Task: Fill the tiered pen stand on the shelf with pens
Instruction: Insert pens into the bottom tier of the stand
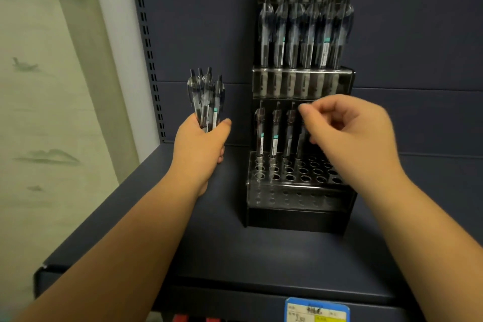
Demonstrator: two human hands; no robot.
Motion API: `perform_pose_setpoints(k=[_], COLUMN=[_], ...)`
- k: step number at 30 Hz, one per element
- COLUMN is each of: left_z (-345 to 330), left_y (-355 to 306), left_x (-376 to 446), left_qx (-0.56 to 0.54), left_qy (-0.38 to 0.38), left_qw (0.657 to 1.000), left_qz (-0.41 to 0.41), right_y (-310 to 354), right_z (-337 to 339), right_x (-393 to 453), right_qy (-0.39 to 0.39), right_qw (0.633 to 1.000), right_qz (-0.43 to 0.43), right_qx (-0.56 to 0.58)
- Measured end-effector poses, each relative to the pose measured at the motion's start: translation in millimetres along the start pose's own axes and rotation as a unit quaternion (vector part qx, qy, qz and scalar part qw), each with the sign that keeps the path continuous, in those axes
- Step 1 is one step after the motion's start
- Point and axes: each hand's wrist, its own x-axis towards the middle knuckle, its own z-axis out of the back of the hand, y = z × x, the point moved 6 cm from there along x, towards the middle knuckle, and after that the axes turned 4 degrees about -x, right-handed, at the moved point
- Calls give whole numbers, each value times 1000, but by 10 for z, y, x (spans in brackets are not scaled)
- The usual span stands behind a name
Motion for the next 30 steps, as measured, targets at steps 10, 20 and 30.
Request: perform_pose_setpoints(k=[10,20,30], left_z=[-83,-100,12], left_y=[-148,-240,-43], left_x=[-109,-139,-13], left_qx=[31,15,1], left_qy=[45,82,7], left_qw=[998,994,1000], left_qz=[-41,-77,-21], right_y=[646,644,474], right_z=[-596,-635,573], right_x=[258,259,451], right_qy=[123,84,-98], right_qw=[977,996,987], right_qz=[63,9,19], right_qx=[-164,-24,126])
